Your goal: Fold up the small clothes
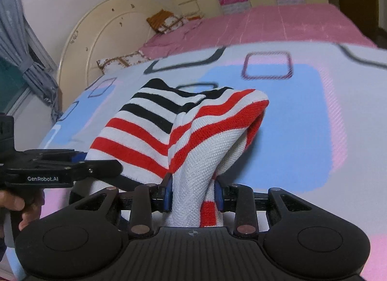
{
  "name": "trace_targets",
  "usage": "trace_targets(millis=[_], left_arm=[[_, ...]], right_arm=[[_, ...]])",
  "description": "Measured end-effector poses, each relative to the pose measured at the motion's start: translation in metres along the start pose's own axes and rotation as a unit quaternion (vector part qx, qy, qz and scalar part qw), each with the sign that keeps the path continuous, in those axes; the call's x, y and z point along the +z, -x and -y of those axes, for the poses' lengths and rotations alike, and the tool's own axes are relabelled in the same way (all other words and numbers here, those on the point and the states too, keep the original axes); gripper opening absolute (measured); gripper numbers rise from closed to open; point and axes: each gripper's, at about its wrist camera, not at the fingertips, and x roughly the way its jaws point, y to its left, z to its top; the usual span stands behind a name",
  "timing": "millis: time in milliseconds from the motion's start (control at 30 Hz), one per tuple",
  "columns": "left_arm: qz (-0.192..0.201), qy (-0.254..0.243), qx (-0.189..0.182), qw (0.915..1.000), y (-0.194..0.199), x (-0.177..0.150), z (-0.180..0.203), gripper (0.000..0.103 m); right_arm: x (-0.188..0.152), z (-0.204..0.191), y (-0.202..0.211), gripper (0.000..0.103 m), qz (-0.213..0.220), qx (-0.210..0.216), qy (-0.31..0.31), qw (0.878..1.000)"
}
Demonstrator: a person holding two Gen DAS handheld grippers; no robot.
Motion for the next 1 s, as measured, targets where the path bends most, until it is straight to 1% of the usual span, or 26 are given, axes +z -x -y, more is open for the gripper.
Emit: trace_targets(millis=[67, 100, 133, 167, 233, 300, 333, 367, 400, 433, 467, 500, 533, 600, 633, 700, 733, 767, 800, 833, 900, 967, 1000], left_arm=[[-0.01, 0.006, -0.008, 0.9999, -0.01, -0.004, -0.018, 0.046], [-0.016, 0.01, -0.009, 0.9998, -0.016, -0.008, -0.026, 0.049], [-0.014, 0.014, -0.011, 0.9997, -0.022, -0.012, -0.031, 0.052], [-0.004, 0.019, -0.018, 0.9997, -0.022, -0.016, -0.035, 0.054], [0.009, 0.016, -0.018, 0.9997, -0.025, -0.02, -0.033, 0.055], [0.017, 0.011, -0.015, 0.9997, -0.023, -0.022, -0.033, 0.055], [0.019, 0.006, -0.012, 0.9997, -0.022, -0.022, -0.032, 0.058], [0.021, -0.001, -0.005, 0.9998, -0.019, -0.023, -0.032, 0.063], [0.024, -0.009, 0.01, 0.9996, -0.014, -0.023, -0.032, 0.074], [0.032, -0.017, 0.022, 0.9991, -0.005, -0.023, -0.032, 0.075], [0.044, -0.023, 0.022, 0.9985, 0.006, -0.025, -0.036, 0.072], [0.058, -0.025, 0.025, 0.9977, 0.014, -0.024, -0.039, 0.063], [0.073, -0.03, 0.029, 0.9965, 0.021, -0.021, -0.039, 0.052], [0.085, -0.052, 0.033, 0.9945, 0.023, -0.011, -0.036, 0.048], [0.083, -0.065, 0.037, 0.9938, 0.02, -0.006, -0.032, 0.045], [0.074, -0.087, 0.022, 0.9932, 0.009, 0.003, -0.024, 0.04], [0.069, -0.096, 0.016, 0.9928, 0.002, 0.004, -0.021, 0.04], [0.057, -0.106, 0.013, 0.9927, -0.009, 0.004, -0.018, 0.041], [0.039, -0.116, 0.018, 0.9924, -0.021, 0.002, -0.017, 0.04], [0.036, -0.118, 0.016, 0.9922, -0.029, -0.002, -0.017, 0.04], [0.047, -0.114, 0.007, 0.9924, -0.032, -0.005, -0.02, 0.04], [0.046, -0.106, -0.001, 0.9934, -0.03, -0.004, -0.024, 0.04], [0.046, -0.109, 0.0, 0.993, -0.029, -0.005, -0.024, 0.04]], right_arm=[[-0.002, 0.001, -0.017, 0.034, -0.008, -0.006, -0.02, 1.0], [-0.004, 0.004, -0.025, 0.034, -0.01, -0.019, -0.025, 0.999], [-0.007, 0.009, -0.033, 0.034, -0.014, -0.032, -0.03, 0.999], [-0.01, 0.015, -0.039, 0.034, -0.019, -0.029, -0.046, 0.998], [-0.015, 0.027, -0.04, 0.034, -0.013, -0.012, -0.07, 0.997], [-0.013, 0.028, -0.039, 0.034, -0.013, -0.011, -0.073, 0.997], [-0.012, 0.027, -0.04, 0.034, -0.014, -0.016, -0.071, 0.997], [-0.011, 0.025, -0.039, 0.04, -0.014, -0.018, -0.068, 0.997], [-0.012, 0.024, -0.035, 0.045, -0.012, -0.024, -0.065, 0.998], [-0.01, 0.022, -0.029, 0.049, -0.006, -0.039, -0.061, 0.997], [-0.01, 0.02, -0.017, 0.049, 0.015, -0.056, -0.053, 0.997], [-0.01, 0.016, -0.002, 0.049, 0.043, -0.068, -0.039, 0.996], [-0.006, 0.013, 0.003, 0.049, 0.055, -0.071, -0.03, 0.996], [0.004, 0.007, 0.004, 0.03, 0.064, -0.071, -0.007, 0.995], [0.009, 0.002, -0.002, 0.018, 0.056, -0.073, 0.006, 0.996], [0.015, -0.006, -0.015, 0.017, 0.047, -0.075, 0.027, 0.996], [0.015, -0.01, -0.022, 0.017, 0.042, -0.083, 0.044, 0.995], [0.014, -0.012, -0.03, 0.017, 0.03, -0.097, 0.061, 0.993], [0.011, -0.013, -0.042, 0.017, 0.008, -0.121, 0.082, 0.989], [0.005, -0.009, -0.049, 0.016, -0.001, -0.141, 0.091, 0.986], [0.003, -0.003, -0.046, 0.016, 0.006, -0.135, 0.067, 0.988], [0.002, -0.003, -0.046, 0.017, 0.007, -0.135, 0.069, 0.988], [0.002, -0.002, -0.045, 0.017, 0.007, -0.134, 0.066, 0.989]])
